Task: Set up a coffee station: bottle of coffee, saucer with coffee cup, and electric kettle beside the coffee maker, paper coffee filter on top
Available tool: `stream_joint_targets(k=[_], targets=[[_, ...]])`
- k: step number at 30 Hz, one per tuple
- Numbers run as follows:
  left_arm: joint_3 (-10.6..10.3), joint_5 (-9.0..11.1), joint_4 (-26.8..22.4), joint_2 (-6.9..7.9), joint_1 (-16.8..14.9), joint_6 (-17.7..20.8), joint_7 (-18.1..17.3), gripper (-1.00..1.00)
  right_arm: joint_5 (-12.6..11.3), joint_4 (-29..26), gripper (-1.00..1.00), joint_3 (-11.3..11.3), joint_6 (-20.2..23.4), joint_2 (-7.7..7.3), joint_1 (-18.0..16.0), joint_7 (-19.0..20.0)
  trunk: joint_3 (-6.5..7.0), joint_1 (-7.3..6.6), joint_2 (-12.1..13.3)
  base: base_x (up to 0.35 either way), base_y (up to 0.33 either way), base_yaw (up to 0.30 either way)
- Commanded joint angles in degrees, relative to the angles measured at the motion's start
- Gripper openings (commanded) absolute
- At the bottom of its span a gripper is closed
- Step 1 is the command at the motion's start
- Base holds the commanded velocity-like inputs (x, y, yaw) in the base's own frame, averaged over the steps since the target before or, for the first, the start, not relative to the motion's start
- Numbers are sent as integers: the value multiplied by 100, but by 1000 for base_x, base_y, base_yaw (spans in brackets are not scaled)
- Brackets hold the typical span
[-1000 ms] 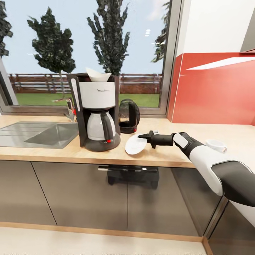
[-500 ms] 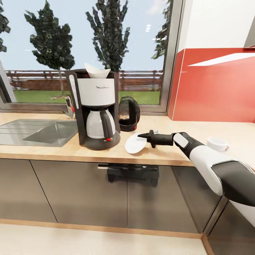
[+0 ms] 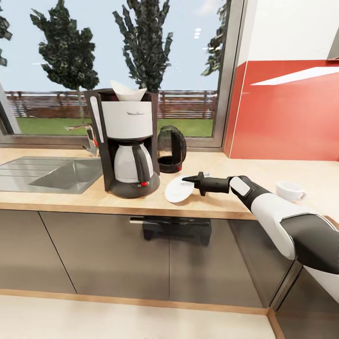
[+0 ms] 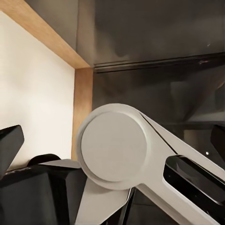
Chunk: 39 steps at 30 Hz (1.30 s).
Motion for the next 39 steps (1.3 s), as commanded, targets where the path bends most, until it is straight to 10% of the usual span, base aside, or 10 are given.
stream_joint_targets(k=[1,39], targets=[[-20,13,-2,1,-3,60,-22,100,99,8,-100,210,-41,-2,-3,29,-11,-1,-2,0,0,0],[-20,13,-2,1,-2,60,-22,100,100,8,-100,209,-42,1,-3,27,-192,-1,-2,0,0,0]])
